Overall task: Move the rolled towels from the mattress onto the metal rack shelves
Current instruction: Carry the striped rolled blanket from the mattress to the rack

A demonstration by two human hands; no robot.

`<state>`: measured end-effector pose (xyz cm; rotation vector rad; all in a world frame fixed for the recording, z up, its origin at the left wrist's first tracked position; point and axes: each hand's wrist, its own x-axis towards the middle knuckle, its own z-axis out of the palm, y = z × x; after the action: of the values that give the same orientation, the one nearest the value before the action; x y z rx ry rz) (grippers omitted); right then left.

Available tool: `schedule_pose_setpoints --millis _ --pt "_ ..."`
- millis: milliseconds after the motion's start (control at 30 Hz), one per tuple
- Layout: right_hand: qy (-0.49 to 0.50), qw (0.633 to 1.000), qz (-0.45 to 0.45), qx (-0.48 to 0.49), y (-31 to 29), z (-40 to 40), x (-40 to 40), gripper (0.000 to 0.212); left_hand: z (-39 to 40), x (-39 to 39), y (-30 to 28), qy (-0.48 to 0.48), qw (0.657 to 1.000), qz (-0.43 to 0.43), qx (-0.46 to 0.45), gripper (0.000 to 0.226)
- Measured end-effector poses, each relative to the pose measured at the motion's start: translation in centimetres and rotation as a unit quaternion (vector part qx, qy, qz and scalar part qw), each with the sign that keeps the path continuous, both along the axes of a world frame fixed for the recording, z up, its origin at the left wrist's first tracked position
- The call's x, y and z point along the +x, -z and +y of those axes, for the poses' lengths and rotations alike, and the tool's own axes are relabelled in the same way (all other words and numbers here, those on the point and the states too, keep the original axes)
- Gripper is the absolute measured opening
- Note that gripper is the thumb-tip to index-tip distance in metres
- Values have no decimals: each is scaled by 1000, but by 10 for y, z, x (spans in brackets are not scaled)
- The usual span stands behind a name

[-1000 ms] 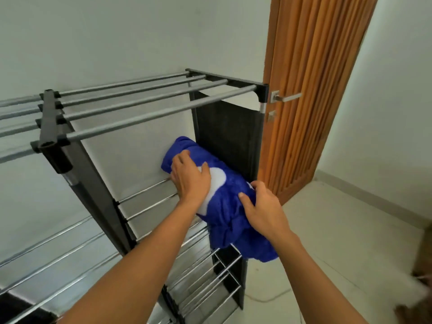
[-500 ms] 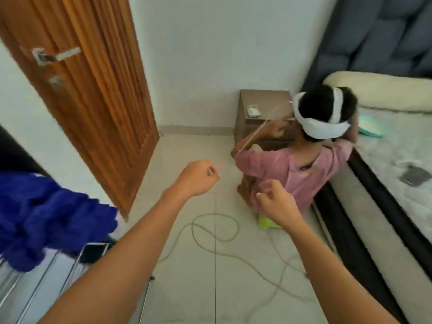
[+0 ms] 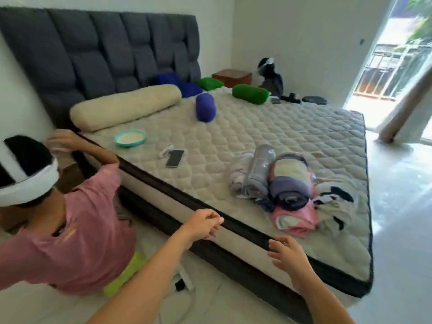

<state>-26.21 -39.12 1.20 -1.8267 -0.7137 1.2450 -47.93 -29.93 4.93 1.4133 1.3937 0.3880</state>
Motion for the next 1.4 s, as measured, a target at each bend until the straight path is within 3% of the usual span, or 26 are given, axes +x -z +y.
schedule_pose_setpoints --millis 100,233,400,500,667,767,900,1033,1233,1400 --pt "72 997 24 -4 -2 10 65 25 26 83 8 7 998 -50 -47 11" --pt "125 991 44 1 2 32 120 20 67 164 21 37 996 -59 -46 11" --pt "173 976 131 4 17 84 156 15 159 237 30 23 999 -16 24 19" --pt "170 972 159 -27 28 130 166 20 232 278 33 26 996 7 84 4" --pt "144 964 188 -122 39 194 170 46 320 336 20 98 982 91 130 39" --pt "176 949 232 -121 48 209 171 45 351 359 24 182 963 151 130 58" --pt "248 931 243 -113 62 215 176 40 377 381 37 253 949 145 123 63" --pt "299 903 279 -130 74 221 183 67 377 382 50 312 927 166 124 55" --pt "309 891 312 -111 67 210 183 34 371 382 52 294 926 202 121 49" --pt "336 882 321 -74 57 189 195 33 356 382 37 265 935 195 128 41"
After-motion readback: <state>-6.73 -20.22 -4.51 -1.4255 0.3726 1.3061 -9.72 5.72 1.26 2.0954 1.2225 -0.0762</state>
